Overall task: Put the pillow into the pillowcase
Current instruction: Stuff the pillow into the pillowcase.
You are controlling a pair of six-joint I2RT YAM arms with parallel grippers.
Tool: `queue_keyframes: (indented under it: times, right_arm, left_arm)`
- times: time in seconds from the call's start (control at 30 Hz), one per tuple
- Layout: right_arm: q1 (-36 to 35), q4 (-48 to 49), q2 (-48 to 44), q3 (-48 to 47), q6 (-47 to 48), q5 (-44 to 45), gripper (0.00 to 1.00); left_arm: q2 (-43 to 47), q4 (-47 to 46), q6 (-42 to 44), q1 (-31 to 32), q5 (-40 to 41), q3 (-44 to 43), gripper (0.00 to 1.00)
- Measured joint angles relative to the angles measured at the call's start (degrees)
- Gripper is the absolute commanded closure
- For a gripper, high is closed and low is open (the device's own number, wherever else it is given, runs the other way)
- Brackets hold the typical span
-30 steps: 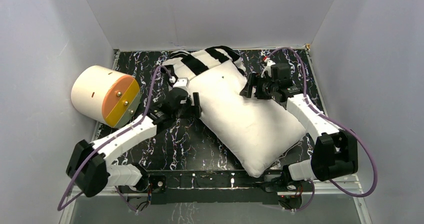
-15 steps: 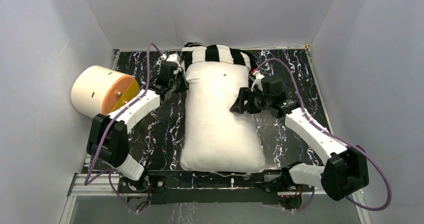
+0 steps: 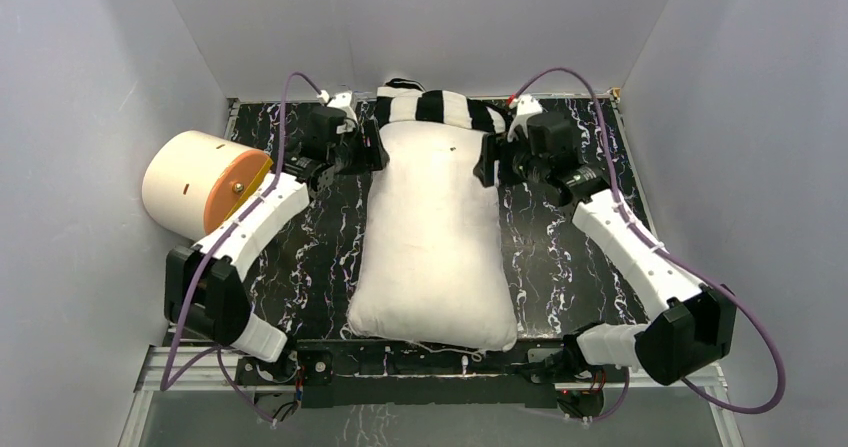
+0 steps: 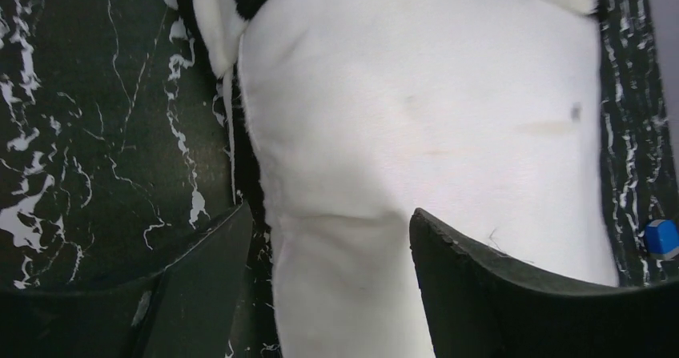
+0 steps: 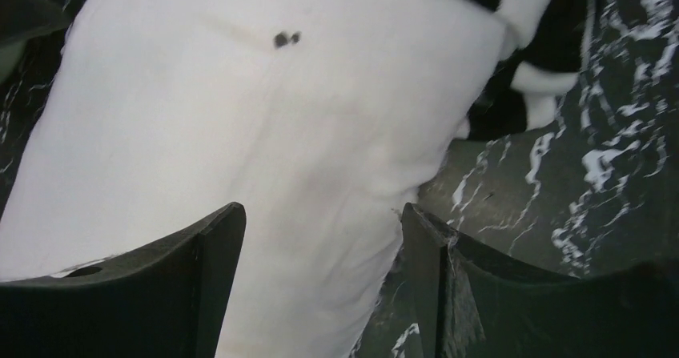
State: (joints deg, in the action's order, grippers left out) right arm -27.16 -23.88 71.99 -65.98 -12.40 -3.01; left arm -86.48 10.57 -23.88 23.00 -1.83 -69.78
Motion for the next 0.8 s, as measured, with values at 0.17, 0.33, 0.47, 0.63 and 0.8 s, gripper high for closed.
queue_keyframes:
  times: [0.17, 0.33, 0.47, 0.63, 0.8]
  right_arm:
    - [6.4, 7.4, 5.8, -4.5, 5.3, -0.1, 0.26]
    - [14.6, 14.0, 13.6, -4.1, 6.5, -5.9, 0.33]
    - [19.0, 18.7, 17.1, -0.9, 6.2, -9.0, 0.39]
    - [22.3, 24.6, 17.2, 4.8, 3.7, -11.8, 0.40]
    - [24.6, 27.7, 15.8, 10.1, 1.9, -13.5, 0.35]
  left_arm:
    - [2.3, 5.0, 2.3, 2.1, 3.1, -8.3, 0.26]
    - [0.7, 8.1, 6.0, 14.9, 11.9, -16.4, 0.12]
    - [-6.2, 9.4, 8.5, 23.9, 17.3, -22.6, 0.02]
    - [-19.5, 10.5, 11.9, 30.0, 26.5, -29.9, 0.02]
    - [-34.5, 14.3, 13.1, 32.3, 33.3, -39.9, 0.02]
